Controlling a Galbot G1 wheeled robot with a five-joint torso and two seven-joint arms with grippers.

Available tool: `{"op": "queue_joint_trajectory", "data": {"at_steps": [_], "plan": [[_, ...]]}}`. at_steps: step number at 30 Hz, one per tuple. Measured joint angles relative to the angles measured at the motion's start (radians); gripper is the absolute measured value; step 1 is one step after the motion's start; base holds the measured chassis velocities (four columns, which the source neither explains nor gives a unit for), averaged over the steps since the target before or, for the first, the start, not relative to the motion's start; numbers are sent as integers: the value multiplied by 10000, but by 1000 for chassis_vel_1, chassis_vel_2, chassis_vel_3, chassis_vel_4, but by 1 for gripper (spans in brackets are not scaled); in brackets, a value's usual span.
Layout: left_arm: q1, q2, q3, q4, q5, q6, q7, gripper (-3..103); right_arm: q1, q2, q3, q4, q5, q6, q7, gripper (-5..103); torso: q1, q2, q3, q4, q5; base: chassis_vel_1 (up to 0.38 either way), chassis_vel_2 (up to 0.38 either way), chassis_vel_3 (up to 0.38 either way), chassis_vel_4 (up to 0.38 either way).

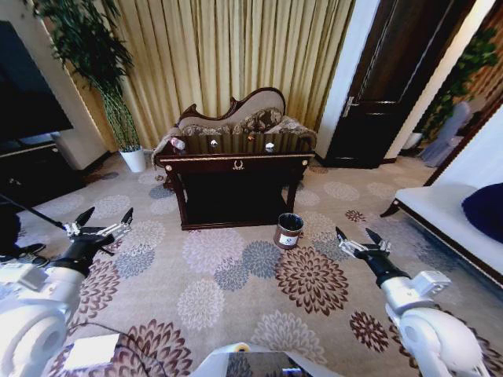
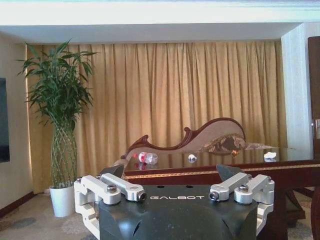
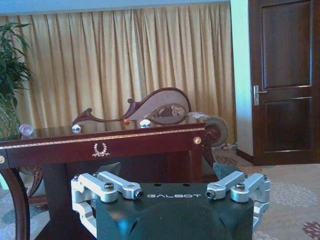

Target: Move to the front of the table and place the trash on the table into the trash bin.

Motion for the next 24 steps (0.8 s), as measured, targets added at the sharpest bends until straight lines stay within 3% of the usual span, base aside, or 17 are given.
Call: {"op": "queue_joint_trajectory", "data": {"at_steps": [13,24], "plan": [[-38,0,66,-33,20,2,0,100,-52,15,53,-103,-26,200,-368,100,-1,1,-1,-1,0,-18,23,19,-21],[-109,35,106,16,25,8,-5,100,1,10,25,-170,-81,204,-428,100,7,-3,4,3,2,-130,136,140,-122]]}}
